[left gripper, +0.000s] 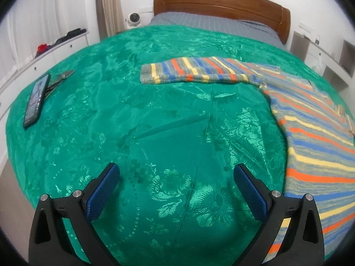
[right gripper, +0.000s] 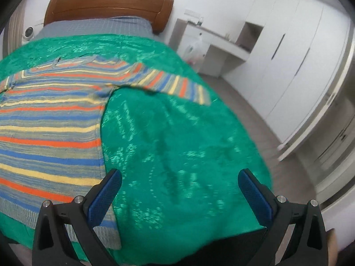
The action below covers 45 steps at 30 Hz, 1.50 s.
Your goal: Fold small clothes
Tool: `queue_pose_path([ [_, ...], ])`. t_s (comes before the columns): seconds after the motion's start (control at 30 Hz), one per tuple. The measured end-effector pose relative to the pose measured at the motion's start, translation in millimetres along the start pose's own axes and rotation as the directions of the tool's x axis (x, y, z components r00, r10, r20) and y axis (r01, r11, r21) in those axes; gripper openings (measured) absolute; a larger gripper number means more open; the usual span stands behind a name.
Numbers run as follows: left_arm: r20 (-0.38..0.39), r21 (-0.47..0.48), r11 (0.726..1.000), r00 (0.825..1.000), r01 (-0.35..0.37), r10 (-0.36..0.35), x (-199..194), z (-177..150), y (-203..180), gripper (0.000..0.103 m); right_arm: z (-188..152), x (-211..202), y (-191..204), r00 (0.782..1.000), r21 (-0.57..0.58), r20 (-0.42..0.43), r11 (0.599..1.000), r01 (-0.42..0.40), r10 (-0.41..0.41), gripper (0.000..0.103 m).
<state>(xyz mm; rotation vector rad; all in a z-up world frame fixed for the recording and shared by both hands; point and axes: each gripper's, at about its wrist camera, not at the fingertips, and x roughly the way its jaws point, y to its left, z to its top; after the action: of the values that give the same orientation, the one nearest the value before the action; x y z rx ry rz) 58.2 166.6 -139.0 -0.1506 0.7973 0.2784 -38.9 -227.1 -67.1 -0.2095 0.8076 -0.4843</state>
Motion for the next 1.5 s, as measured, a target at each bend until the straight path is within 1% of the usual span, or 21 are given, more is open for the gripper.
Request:
queue_pose_path([
  [0.1, 0.002, -0.051, 0.998, 0.999, 0.044, -0.043, -3.4, 0.2, 6.6, 0.102, 1.9, -20.3, -7.0, 1.0, 0.037, 0.005, 0.999, -0.007, 0.007, 0.102],
  [0.17, 0.012, -0.06, 0.996, 0.998, 0.062, -0.062, -7.0, 0.6, 8.0, 0.102, 6.7, -39.5, -9.5, 1.0, 0.045, 0.031, 0.999, -0.004, 0.002, 0.103],
  [0.23, 0.031, -0.035, 0.998, 0.998, 0.059, -0.058, -13.3, 0.8, 6.3, 0.102, 14.0, -61.0, -10.0, 0.998, 0.04, 0.066, 0.999, -0.01, 0.008, 0.102],
  [0.33, 0.065, -0.003, 0.999, 0.997, 0.044, -0.044, -23.7, 0.1, 4.3, 0.103, 26.5, -80.9, -6.4, 0.994, 0.021, 0.109, 0.999, -0.026, 0.024, 0.102],
  [0.4, 0.074, -0.006, 0.999, 0.997, 0.034, -0.033, -26.4, -0.8, 5.5, 0.103, 36.8, -90.1, -1.3, 0.99, 0.004, 0.139, 0.999, -0.036, 0.035, 0.103],
  [0.47, 0.072, -0.037, 0.999, 0.997, 0.027, -0.024, -25.4, -1.3, 8.8, 0.103, 46.1, -96.1, 4.1, 0.985, -0.009, 0.164, 0.999, -0.051, 0.051, 0.103],
  [0.6, 0.06, -0.069, 0.998, 0.998, -0.007, 0.011, -21.8, -3.8, 12.7, 0.102, 64.7, -97.9, 9.1, 0.979, -0.021, 0.175, 0.995, -0.099, 0.101, 0.102],
  [0.67, 0.058, -0.069, 0.998, 0.998, -0.008, 0.012, -22.0, -5.6, 12.7, 0.102, 70.1, -97.4, 11.4, 0.979, -0.027, 0.175, 0.994, -0.106, 0.109, 0.102],
  [0.8, 0.068, -0.045, 0.999, 0.998, -0.01, 0.013, -24.5, -8.7, 6.9, 0.103, 77.0, -91.7, 17.7, 0.98, -0.031, 0.158, 0.992, -0.12, 0.124, 0.102],
  [1.03, 0.061, 0.015, 1.0, 0.998, -0.018, 0.017, -21.1, -10.2, -6.9, 0.103, 82.0, -88.1, 24.9, 0.983, -0.058, 0.142, 0.992, -0.11, 0.118, 0.102],
  [1.33, 0.049, -0.028, 1.0, 0.999, -0.006, 0.007, -20.4, -9.6, 1.7, 0.103, 87.0, -89.1, 39.0, 0.982, -0.113, 0.106, 0.983, -0.147, 0.159, 0.102],
  [1.5, 0.043, -0.049, 0.999, 0.999, -0.007, 0.009, -19.4, -9.6, 5.3, 0.102, 88.9, -88.4, 41.6, 0.983, -0.118, 0.098, 0.983, -0.14, 0.152, 0.102],
])
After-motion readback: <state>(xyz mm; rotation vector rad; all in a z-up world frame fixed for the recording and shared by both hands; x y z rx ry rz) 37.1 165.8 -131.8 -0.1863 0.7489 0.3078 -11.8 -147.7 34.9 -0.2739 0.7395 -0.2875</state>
